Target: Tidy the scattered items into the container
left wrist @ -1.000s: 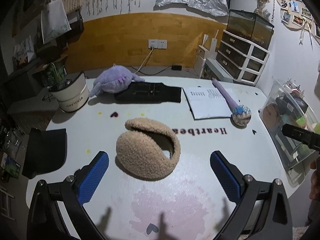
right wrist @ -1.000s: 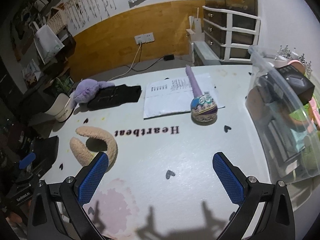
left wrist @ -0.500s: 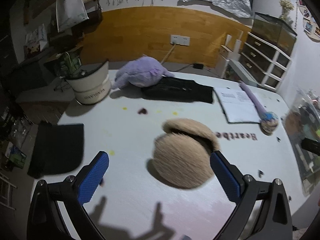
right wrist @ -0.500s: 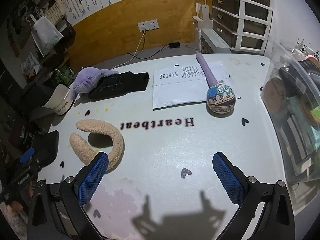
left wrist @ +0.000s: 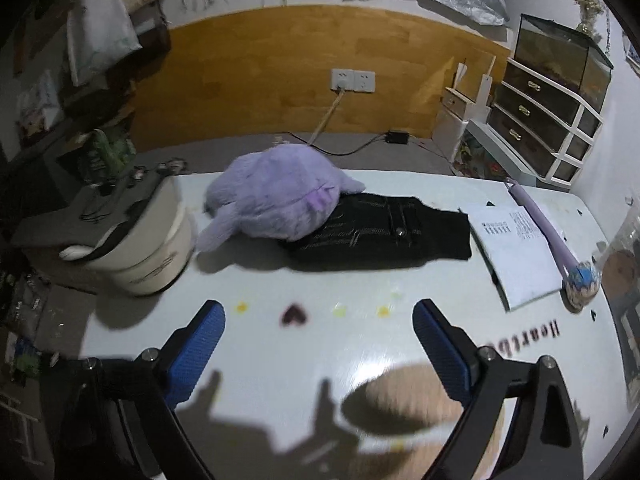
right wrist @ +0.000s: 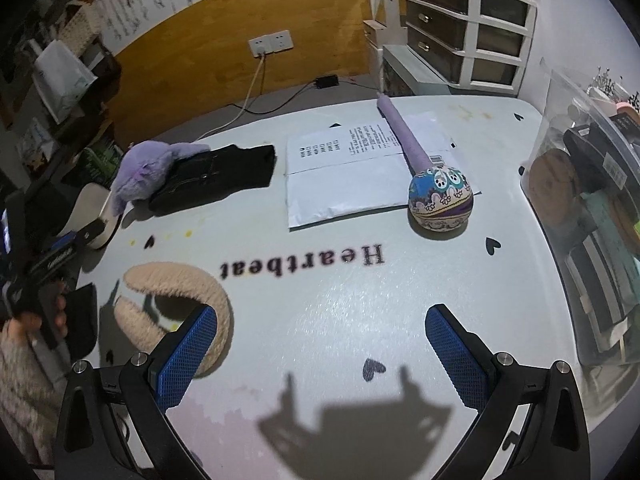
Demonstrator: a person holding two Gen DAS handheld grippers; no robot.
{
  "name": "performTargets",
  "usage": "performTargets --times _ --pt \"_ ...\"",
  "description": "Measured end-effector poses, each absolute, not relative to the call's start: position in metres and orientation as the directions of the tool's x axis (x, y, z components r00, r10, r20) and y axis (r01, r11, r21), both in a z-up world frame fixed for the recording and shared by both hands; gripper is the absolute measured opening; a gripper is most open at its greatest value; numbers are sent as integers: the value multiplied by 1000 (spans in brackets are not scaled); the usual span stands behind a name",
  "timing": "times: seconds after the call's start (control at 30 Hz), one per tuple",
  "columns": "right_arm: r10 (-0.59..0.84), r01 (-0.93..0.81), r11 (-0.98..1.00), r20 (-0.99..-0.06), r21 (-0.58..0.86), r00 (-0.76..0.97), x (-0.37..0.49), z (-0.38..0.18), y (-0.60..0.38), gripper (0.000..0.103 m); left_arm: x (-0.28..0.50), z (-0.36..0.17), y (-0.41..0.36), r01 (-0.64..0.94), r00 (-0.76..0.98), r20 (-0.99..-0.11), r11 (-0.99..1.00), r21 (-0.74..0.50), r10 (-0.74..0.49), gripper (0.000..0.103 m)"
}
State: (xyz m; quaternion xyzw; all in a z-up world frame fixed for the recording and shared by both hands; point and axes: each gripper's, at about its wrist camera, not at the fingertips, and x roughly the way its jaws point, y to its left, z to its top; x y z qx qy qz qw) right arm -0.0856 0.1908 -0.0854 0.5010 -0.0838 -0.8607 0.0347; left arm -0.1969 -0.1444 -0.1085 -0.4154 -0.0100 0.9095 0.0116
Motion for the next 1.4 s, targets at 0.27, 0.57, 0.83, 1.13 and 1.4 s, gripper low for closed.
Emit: performTargets --times 0.27,0.57,0.83,1.13,1.4 --pt "-107 -70 -985 -870 160 -482 -116 -98 191 103 -283 -135 -99 -154 -587 -805 -988 7 86 86" --pt "-97 -78 -985 -865 155 -492 -150 -100 186 103 -353 -182 -63 -221 -518 -853 -974 59 65 65" --pt "-134 -38 -984 -858 175 -495 -187 -105 178 103 -351 -199 -61 -293 -492 -867 -952 88 71 66" --pt "-215 119 -977 -815 179 -538 -273 -98 140 103 -320 -204 -53 -419 -494 -862 -900 122 112 66" --pt "-363 278 -924 -831 263 -420 -337 -142 69 103 -290 -205 -51 -530 -447 -872 -844 79 199 64"
